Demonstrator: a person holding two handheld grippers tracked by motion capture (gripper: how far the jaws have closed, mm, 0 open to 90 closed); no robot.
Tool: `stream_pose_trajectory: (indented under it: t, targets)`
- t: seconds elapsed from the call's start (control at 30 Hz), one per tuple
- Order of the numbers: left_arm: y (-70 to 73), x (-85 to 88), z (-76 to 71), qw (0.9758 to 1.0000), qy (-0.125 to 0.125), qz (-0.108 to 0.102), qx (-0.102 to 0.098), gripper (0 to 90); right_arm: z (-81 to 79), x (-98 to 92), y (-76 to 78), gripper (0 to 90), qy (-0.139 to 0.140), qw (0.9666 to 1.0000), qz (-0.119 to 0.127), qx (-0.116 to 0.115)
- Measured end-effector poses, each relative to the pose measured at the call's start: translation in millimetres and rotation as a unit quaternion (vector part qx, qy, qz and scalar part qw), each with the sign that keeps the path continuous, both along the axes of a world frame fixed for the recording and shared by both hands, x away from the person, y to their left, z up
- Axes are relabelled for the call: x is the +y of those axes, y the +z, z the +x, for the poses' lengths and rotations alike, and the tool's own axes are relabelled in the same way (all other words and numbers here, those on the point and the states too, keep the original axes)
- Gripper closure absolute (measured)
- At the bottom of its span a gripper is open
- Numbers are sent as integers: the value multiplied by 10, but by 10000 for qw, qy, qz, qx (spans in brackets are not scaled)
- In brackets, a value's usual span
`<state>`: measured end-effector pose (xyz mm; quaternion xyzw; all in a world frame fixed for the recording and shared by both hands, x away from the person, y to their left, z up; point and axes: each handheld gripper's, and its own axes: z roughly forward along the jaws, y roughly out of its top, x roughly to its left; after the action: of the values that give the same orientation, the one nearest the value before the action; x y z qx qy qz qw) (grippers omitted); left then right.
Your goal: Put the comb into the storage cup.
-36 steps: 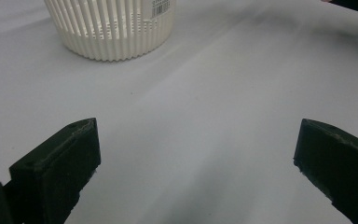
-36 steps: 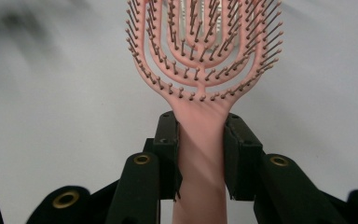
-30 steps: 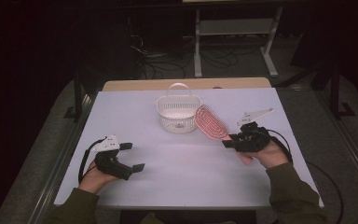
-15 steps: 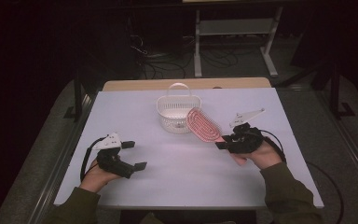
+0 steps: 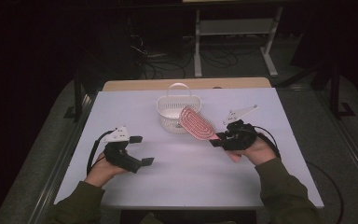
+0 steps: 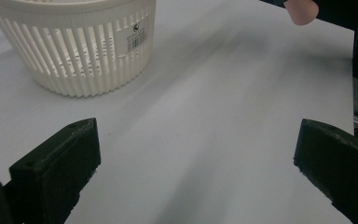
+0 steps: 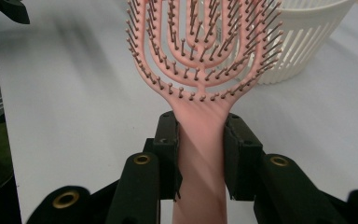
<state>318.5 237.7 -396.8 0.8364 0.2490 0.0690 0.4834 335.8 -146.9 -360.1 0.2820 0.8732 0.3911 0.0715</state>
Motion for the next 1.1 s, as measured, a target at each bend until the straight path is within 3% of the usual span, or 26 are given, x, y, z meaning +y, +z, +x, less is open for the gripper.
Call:
stream_pose_trajectory:
  t: [0.67,1.1]
  targets:
    - [143,-354,213,9995,-271,-84,-111,2,126,98,89,691,111,9999,86,-90]
    - [254,-603,328,9987,-437,-261,-90,2,144,152,126,691,97,9997,169,-168]
